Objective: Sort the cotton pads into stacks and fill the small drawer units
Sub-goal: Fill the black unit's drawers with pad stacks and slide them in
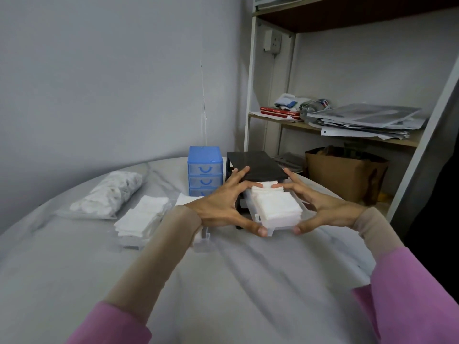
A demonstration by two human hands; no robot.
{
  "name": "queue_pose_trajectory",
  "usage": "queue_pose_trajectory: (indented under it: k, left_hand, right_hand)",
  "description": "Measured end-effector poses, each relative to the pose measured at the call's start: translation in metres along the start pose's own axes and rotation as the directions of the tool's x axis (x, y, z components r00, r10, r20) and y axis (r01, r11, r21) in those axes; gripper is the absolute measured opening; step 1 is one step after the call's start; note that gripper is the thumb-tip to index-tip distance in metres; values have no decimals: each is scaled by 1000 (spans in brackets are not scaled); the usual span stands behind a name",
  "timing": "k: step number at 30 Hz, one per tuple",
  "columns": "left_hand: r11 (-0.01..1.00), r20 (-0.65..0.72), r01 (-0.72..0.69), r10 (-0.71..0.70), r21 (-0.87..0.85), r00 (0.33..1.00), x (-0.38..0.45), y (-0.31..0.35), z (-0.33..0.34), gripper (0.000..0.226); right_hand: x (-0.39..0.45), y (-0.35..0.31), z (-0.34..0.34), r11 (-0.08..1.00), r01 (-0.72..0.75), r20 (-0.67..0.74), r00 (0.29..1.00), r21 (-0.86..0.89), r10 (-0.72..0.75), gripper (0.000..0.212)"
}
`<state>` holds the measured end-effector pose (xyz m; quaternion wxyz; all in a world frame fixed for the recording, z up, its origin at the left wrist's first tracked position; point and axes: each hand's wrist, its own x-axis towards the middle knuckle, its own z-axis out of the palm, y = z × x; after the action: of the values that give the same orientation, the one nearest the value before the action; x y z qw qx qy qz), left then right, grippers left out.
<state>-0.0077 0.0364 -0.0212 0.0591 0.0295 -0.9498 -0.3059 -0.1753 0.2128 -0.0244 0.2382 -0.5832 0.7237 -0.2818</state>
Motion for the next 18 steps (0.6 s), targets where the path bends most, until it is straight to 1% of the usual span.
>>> queue_pose_trajectory:
  k: [5,8,12,15,17,18]
  left_hand:
    - [999,-101,-26,22,-36,995,2,-6,2,83]
    - [1000,-156,-20,20,3,988,3,-9,3,81]
    - [999,-221,-47,50,18,974,5,-14,3,74]
    - [993,-266,-94,71,-74,961,3,-15,4,74]
    - [984,-287,-130,91,-121,954,3,-16,4,77]
    - [983,-289,-138,99,-118,952,3,-16,3,75]
  right_hand:
    - [6,2,6,1000,28,-165,986,10,-26,81]
    - [10,5,16,998,57,-283,958,16,-50,75]
    - [16,9,26,995,98,-433,897,-5,-91,71]
    - [19,4,33,993,121,-521,847,-14,-110,73]
    - [20,2,35,991,130,-535,840,26,-96,71]
    - [20,2,36,991,131,-536,839,25,-97,68]
